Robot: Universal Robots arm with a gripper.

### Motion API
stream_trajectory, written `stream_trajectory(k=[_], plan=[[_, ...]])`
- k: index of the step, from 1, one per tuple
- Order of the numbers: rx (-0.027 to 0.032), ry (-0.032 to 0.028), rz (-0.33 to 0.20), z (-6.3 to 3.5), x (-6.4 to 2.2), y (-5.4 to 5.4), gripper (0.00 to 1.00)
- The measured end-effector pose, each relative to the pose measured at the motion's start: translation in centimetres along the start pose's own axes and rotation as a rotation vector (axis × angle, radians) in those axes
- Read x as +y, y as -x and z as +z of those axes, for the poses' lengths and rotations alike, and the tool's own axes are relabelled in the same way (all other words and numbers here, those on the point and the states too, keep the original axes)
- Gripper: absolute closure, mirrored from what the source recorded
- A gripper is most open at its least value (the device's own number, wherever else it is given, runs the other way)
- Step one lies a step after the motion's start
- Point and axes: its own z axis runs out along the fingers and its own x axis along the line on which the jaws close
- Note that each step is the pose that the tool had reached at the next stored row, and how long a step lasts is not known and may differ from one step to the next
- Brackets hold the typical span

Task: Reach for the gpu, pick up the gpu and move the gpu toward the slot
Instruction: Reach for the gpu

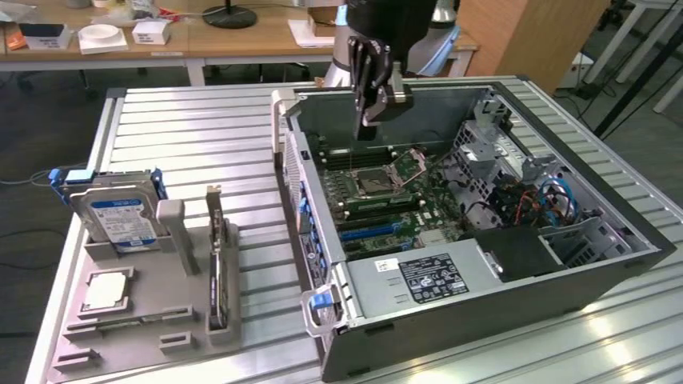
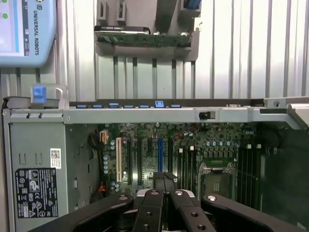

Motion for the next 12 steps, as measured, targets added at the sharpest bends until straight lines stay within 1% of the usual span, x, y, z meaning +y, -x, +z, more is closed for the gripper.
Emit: stream_trajectory(k=[5, 12], plan=[[0.0, 0.0, 0.0, 0.0, 1.74, -0.2, 0.89], [0.0001, 0.0, 0.0, 0.03, 4.46, -0.4, 0.89]])
